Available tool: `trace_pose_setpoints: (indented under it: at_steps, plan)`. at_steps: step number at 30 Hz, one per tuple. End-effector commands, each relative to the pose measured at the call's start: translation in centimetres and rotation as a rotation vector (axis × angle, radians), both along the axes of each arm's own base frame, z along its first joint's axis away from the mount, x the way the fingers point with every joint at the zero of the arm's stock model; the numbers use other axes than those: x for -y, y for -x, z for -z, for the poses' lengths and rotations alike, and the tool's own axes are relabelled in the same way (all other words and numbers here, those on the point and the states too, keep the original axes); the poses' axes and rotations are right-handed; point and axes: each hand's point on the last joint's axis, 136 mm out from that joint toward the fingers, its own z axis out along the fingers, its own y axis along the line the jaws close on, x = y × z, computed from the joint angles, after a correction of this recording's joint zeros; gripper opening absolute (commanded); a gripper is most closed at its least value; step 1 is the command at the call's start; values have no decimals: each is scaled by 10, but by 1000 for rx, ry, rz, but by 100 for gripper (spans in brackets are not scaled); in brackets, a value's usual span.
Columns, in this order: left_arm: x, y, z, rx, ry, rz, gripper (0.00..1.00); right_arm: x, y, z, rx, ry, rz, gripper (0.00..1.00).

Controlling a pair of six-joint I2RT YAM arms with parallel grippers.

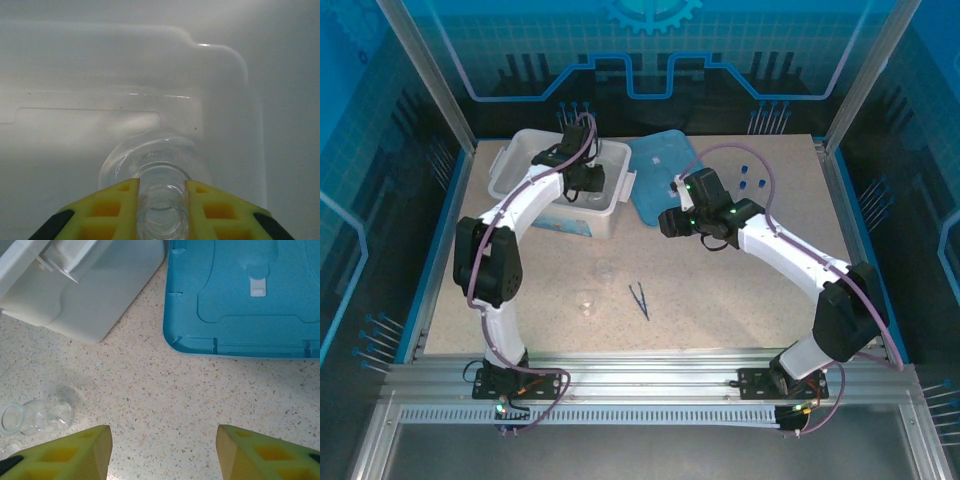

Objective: Organize the chemistry lab equipment

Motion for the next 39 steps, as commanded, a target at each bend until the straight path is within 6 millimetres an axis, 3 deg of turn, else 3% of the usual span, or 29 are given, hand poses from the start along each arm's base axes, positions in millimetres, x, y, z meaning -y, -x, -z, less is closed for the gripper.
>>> trace_pose_setpoints:
  at_steps: [1,13,21,39]
  plan:
    - [3,-9,6,20,7,33,12,1,-2,-5,-5,-5,-8,59]
    - [14,4,48,-75,-17,74,12,2,-1,-3,-8,0,-8,59]
    - [23,11,65,-124,-47,106,13,1,-1,-2,-10,-5,-11,59]
    - [22,13,88,-207,-90,83,31,5,-3,-7,3,-10,4,59]
